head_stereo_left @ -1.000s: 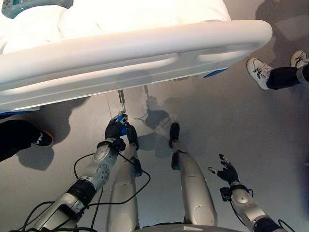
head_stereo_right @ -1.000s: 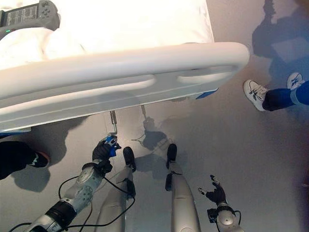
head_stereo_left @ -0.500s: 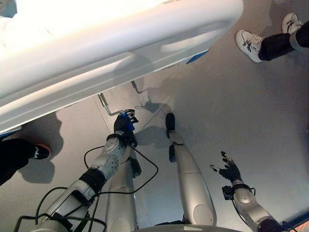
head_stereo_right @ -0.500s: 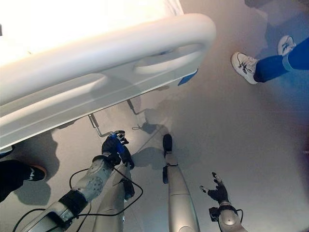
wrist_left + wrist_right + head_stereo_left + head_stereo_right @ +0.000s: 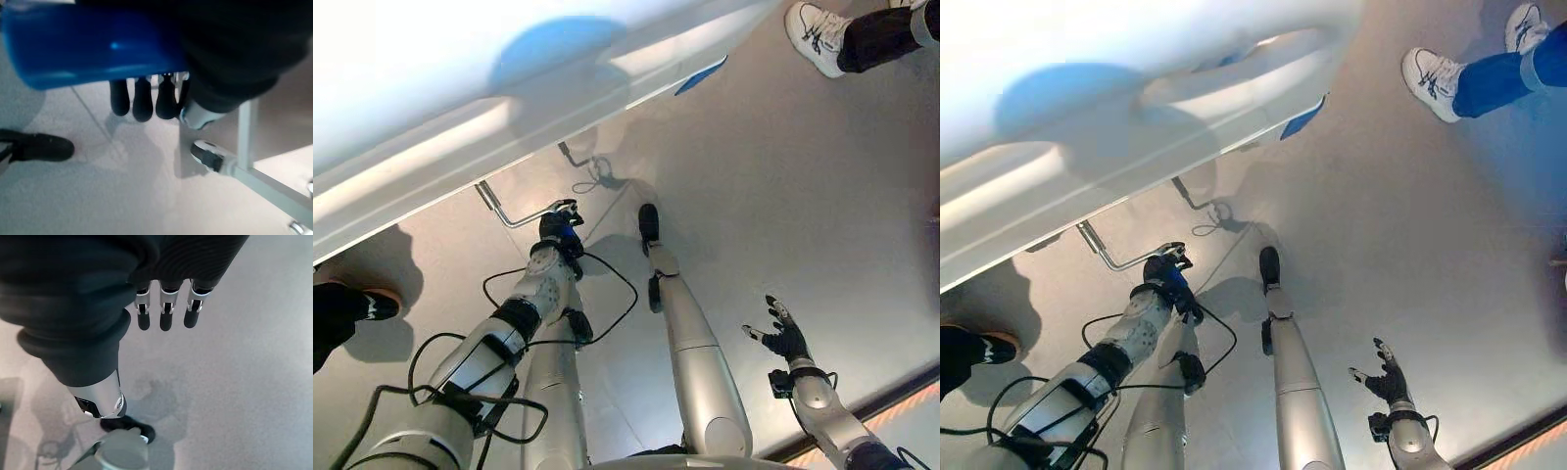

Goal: Raise the hospital bed

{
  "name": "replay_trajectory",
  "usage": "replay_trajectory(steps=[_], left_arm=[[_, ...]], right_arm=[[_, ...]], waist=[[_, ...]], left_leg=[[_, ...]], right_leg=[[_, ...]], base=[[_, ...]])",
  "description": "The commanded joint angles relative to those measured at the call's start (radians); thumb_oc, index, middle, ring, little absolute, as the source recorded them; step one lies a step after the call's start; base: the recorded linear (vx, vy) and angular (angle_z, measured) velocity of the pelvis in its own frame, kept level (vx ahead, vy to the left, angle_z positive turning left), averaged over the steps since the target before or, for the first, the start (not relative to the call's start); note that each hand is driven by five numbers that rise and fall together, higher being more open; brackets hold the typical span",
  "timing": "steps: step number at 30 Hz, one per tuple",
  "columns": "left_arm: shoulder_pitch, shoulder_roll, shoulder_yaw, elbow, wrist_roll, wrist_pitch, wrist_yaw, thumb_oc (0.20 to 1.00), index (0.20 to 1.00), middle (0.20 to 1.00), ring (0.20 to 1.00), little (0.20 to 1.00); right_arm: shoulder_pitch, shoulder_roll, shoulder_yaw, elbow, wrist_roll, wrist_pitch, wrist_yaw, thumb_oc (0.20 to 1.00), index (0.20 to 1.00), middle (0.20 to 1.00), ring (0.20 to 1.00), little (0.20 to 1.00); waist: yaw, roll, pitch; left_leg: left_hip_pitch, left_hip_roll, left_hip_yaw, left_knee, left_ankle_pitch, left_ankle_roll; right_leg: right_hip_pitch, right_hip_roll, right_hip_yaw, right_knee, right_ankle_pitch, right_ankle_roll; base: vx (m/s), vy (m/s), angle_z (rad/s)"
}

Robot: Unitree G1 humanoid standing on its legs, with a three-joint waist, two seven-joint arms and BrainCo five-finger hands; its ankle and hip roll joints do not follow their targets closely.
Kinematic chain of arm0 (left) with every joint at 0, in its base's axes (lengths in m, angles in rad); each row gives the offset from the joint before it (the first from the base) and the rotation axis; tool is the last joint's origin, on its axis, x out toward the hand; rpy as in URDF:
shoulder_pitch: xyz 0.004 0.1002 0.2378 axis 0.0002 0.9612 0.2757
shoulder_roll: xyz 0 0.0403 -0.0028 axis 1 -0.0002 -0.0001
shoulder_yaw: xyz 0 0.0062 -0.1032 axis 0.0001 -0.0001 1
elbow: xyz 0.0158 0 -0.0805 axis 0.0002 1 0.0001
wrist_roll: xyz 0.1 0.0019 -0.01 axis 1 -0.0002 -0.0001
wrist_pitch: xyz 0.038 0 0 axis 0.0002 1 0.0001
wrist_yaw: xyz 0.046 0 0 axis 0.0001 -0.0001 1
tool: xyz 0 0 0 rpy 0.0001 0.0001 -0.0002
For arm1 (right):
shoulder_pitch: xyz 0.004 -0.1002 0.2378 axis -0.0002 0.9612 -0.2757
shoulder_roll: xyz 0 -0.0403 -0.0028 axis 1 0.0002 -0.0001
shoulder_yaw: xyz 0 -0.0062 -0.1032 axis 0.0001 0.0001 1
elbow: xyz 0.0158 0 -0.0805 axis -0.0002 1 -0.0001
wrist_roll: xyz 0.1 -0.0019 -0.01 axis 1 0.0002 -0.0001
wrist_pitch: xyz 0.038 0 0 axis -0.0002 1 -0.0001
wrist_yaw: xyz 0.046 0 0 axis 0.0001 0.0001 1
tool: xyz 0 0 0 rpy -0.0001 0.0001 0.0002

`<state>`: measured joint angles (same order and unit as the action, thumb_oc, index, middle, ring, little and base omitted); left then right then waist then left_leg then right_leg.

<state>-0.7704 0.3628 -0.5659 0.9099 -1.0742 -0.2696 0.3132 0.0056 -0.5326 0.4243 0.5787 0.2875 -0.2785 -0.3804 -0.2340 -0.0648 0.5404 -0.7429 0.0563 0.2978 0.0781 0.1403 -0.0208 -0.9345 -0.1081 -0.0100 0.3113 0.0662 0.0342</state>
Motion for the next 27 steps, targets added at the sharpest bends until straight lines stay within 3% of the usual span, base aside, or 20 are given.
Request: replay_trajectory(steps=[1, 15, 27], left_arm=[[-0.22, 0.004, 0.053, 0.015, 0.085, -0.054, -0.013, 0.2, 0.2, 0.2, 0.2, 0.2], [-0.237, 0.088, 0.14, 0.18, 0.107, -0.04, 0.004, 0.2, 0.2, 0.2, 0.2, 0.2], [-0.22, 0.154, 0.191, 0.227, 0.136, -0.026, 0.012, 0.2, 0.2, 0.2, 0.2, 0.2]], right_arm=[[0.079, -0.057, 0.019, -0.045, 0.025, -0.036, -0.026, 1.0, 1.0, 1.0, 1.0, 1.0], [0.026, -0.062, 0.067, -0.073, 0.016, -0.052, -0.035, 1.0, 1.0, 1.0, 1.0, 1.0], [-0.014, -0.04, 0.107, -0.045, 0.008, -0.053, -0.027, 1.0, 1.0, 1.0, 1.0, 1.0]], waist=[[-0.029, -0.031, -0.02], [-0.02, -0.082, -0.02], [0.009, -0.123, -0.02]], left_leg=[[-0.094, 0.009, -0.06, 0.128, -0.07, -0.021], [-0.21, -0.001, -0.076, 0.181, -0.098, -0.007], [-0.232, -0.007, -0.12, 0.178, -0.096, -0.003]], right_leg=[[0.021, 0.051, -0.059, -0.04, 0.012, 0.015], [-0.061, 0.009, -0.093, -0.031, 0.029, 0.032], [-0.034, -0.021, -0.152, -0.069, 0.049, 0.052]], base=[[0.0, 0.0, 0.0], [0.0, 0.033, 0.05], [-0.01, 0.043, 0.08]])
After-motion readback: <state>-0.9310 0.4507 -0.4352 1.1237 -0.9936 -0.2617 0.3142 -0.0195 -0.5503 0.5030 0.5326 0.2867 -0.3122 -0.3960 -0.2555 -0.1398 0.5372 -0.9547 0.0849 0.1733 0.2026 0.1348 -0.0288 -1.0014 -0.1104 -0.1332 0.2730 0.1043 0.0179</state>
